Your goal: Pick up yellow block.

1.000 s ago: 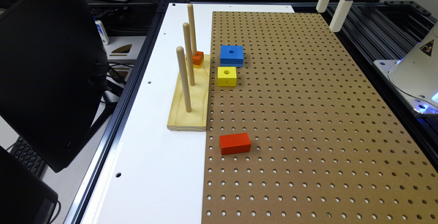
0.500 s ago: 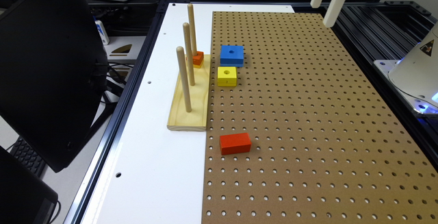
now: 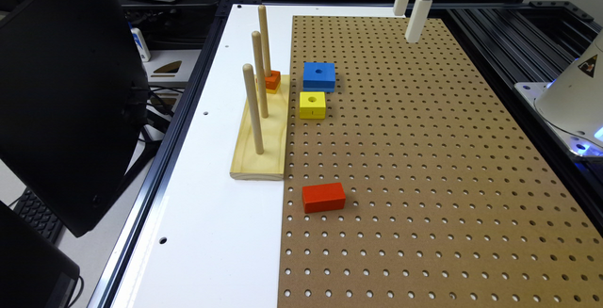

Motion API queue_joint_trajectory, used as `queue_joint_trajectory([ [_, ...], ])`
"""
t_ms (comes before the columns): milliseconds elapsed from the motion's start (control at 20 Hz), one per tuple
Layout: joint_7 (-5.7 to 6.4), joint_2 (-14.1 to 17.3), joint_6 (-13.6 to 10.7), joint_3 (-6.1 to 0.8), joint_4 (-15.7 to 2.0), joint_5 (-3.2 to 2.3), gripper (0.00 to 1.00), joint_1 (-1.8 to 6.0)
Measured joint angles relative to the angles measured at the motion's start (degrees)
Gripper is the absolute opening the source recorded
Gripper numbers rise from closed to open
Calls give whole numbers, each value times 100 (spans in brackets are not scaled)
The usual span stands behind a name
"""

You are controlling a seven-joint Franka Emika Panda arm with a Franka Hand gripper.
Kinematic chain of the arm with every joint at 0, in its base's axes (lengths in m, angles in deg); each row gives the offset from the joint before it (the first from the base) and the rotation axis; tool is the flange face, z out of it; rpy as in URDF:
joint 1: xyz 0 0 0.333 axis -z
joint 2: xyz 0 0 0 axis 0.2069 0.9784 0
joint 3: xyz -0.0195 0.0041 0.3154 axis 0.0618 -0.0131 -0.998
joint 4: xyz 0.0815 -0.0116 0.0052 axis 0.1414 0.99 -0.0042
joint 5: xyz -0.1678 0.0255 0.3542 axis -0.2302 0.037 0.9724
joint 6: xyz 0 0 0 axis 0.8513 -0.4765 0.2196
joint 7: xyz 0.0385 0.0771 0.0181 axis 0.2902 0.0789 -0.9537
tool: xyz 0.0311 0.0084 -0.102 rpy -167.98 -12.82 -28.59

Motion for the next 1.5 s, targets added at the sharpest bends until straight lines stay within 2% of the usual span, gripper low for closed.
queue_joint_trajectory([
  [700,6,0,0,-33,-40,4,100,-2],
  [950,15,21,0,-62,-90,13,100,-7],
  [1500,19,165,0,-64,-205,13,100,-20],
])
